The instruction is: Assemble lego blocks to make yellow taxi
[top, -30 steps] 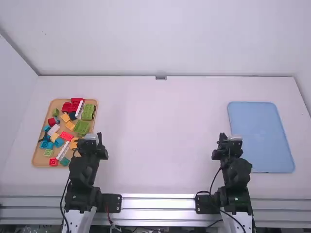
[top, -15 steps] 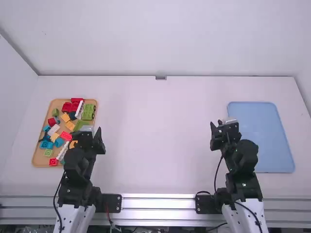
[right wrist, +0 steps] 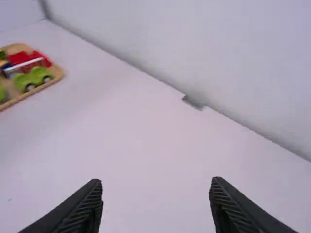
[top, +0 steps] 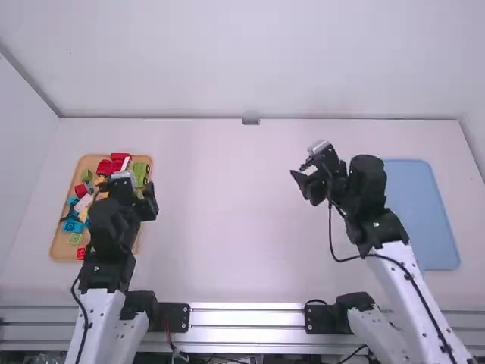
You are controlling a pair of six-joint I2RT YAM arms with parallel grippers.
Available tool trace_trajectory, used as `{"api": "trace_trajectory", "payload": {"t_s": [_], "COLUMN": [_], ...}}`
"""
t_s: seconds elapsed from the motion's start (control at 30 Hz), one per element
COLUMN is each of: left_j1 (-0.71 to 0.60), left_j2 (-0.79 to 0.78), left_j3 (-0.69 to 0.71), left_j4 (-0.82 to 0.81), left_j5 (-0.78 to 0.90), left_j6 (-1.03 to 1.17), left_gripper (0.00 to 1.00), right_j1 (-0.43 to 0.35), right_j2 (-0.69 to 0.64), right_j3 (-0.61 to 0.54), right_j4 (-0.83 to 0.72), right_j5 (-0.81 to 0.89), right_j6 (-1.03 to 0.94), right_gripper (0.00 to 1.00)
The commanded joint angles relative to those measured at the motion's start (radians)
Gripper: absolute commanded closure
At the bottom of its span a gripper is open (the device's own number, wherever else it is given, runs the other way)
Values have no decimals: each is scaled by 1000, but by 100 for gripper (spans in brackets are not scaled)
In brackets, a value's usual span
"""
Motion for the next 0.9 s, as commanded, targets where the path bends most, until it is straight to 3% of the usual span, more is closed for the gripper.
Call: {"api": "trace_trajectory", "payload": {"t_s": [0.0,0.2,0.4,0.5,0.87], "left_j1": [17,40,107,235,486], "left_j2": [54,191,325,438,810], "left_j3": [63,157,241,377,773], "left_j4": [-5,-22,-49,-169,-509], "left_j5": [-2,-90,-53,83,121], "left_j6": [-22,-72,-97,-108,-93], "left_gripper": [37,26,17,12,2], "right_j1": [37,110,148,171,242], "right_j2": [89,279,431,524,684], "right_j3": [97,254,379,456,569], "right_j4": [-24,-41,-60,-49,-46], "right_j5": [-141,-274,-438,-496,-572], "right_j6": [-103,-165,-247,-249,-325], "right_gripper": [36,26,17,12,2]}}
